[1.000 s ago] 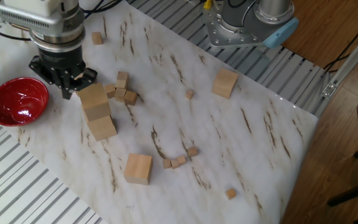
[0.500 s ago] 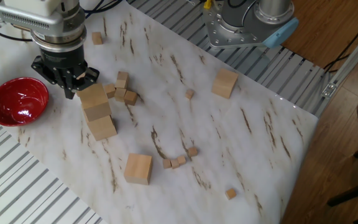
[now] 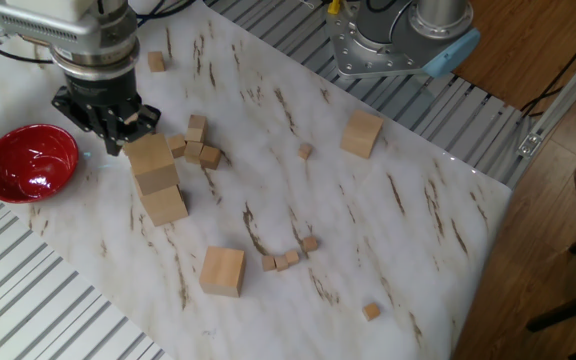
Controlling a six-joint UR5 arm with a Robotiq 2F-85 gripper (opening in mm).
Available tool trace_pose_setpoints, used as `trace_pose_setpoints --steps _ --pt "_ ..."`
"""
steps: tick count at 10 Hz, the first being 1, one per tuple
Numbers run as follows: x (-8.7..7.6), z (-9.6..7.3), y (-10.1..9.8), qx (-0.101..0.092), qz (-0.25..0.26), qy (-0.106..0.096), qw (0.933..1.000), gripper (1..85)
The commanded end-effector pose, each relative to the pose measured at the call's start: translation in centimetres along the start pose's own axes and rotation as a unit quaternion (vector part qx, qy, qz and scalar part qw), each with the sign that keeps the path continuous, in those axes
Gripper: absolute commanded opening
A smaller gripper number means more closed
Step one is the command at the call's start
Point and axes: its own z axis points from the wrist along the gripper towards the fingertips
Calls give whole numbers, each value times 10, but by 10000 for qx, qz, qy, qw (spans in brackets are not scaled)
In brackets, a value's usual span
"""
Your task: Stack the blocks in a vertical line of five
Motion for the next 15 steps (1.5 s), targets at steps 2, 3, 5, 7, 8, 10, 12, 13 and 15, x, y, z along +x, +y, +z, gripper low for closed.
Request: trace_pose_setpoints --steps 2,3,5,7,8,10,12,13,15 --pt "17 -7 -44 -68 -395 17 9992 10" --pt "25 -4 -64 -9 -602 8 9982 10" --pt "44 5 -88 -52 -873 -63 9962 10" --pt "67 20 -88 -433 -689 -270 9963 10" --pt "75 28 -79 -691 -511 -415 9954 10" --pt "90 46 -100 -291 -1069 -558 9923 23" --pt "104 59 -114 -50 -1521 -526 9869 163" --pt "106 67 -114 -35 -1522 -534 9869 190" --pt "97 82 -89 -310 -1512 -738 9853 377"
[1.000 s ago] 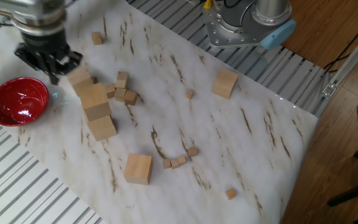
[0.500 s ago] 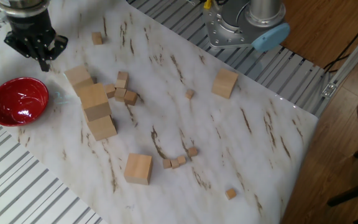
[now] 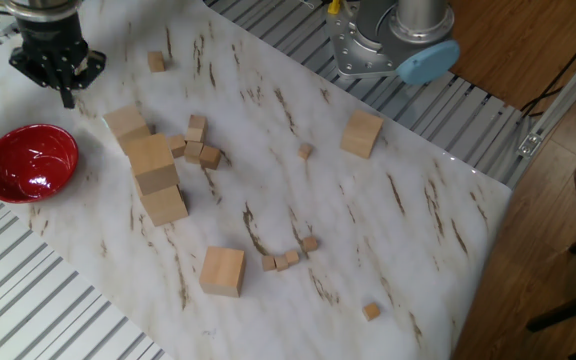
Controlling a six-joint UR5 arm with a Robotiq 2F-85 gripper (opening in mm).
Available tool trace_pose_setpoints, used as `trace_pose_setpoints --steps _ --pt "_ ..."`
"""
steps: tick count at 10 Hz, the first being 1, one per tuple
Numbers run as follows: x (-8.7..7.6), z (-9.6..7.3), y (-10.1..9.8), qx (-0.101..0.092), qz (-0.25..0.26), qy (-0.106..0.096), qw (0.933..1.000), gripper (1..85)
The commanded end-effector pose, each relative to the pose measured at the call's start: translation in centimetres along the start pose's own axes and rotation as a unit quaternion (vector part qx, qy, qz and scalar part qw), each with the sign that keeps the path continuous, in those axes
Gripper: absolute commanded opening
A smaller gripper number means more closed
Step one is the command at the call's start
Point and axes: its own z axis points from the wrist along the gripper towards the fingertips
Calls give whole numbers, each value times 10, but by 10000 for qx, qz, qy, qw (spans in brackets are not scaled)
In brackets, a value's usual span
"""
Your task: Stack the blocks in a vertical line of five
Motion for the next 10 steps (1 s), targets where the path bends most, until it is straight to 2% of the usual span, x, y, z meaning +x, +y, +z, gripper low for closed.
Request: trace_pose_setpoints --steps 1,2,3,4,5,6,8,9,10 --pt "-6 25 19 -224 -261 -333 9989 460" --pt "-13 32 28 -409 -477 -524 9966 543" --pt "-17 39 30 -464 -738 -668 9940 777" --pt "-16 46 27 -465 -1041 -709 9909 850" --pt "-20 46 33 -599 -976 -814 9901 850" --pt "-12 47 35 -648 -1000 -665 9906 850" --pt "11 49 32 -653 -1014 -178 9925 850" --pt "22 49 33 -715 -1089 88 9914 850" --pt "35 48 41 -911 -1150 381 9884 850"
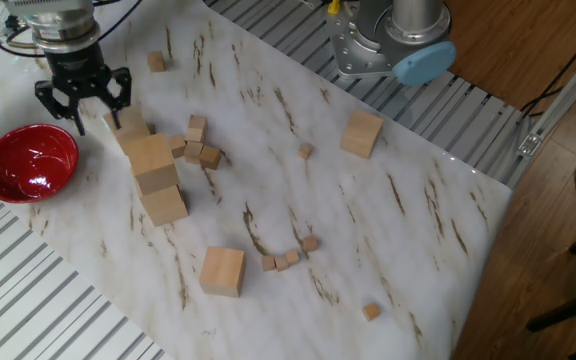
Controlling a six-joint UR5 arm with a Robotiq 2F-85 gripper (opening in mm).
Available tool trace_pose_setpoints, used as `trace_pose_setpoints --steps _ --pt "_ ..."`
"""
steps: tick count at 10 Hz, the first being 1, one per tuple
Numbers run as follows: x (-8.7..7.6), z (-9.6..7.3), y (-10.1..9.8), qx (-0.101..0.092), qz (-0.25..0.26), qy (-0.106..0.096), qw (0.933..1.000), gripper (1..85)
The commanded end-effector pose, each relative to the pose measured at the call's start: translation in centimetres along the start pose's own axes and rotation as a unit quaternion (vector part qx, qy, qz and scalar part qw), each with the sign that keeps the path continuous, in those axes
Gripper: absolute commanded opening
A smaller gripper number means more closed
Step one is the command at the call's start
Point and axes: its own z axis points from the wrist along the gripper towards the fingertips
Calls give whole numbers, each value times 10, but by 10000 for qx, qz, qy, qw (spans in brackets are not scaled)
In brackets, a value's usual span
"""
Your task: Stack the blocks in a vertical line of five
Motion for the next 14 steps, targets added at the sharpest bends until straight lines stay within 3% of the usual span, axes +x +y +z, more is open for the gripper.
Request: trace_pose_setpoints --steps 1,2,5,7,10,12,14 --pt "28 0 21 -495 -7 650 9967 850" --pt "26 3 24 -547 49 679 9962 850" --pt "1 24 20 -419 159 267 9986 850" --pt "7 27 12 -222 78 418 9988 850" --pt "7 40 15 -208 97 228 9995 827" --pt "16 40 3 22 -123 386 9992 823" --pt "18 41 3 47 -134 397 9991 810"
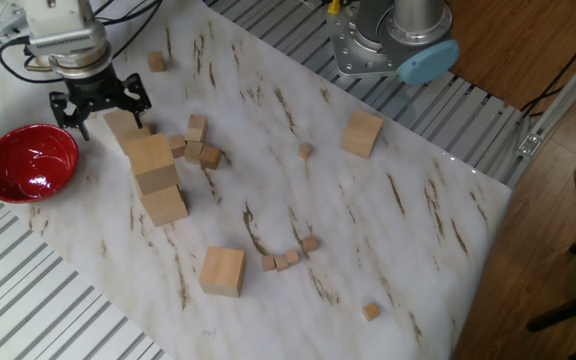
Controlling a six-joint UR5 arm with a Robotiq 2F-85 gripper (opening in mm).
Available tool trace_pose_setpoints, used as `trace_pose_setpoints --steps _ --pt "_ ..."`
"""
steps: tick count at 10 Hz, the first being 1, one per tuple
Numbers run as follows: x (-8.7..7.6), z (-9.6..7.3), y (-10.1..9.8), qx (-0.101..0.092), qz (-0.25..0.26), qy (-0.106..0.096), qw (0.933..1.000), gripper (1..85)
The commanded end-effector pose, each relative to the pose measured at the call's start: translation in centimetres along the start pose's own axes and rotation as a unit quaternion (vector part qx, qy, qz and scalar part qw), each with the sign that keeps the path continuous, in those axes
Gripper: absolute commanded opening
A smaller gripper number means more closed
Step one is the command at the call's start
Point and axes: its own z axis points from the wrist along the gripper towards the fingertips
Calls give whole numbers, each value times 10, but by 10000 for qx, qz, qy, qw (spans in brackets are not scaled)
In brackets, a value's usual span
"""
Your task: Stack the blocks in a vertical line of five
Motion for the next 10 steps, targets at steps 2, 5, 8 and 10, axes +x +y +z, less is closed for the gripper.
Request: trace_pose_setpoints --steps 2,5,8,10 --pt "5 2 -2 76 -187 19 9998 810" --pt "7 4 1 39 -193 32 9998 777" --pt "9 5 4 -21 -146 49 9999 743" --pt "7 -3 14 -209 -39 19 9998 763"
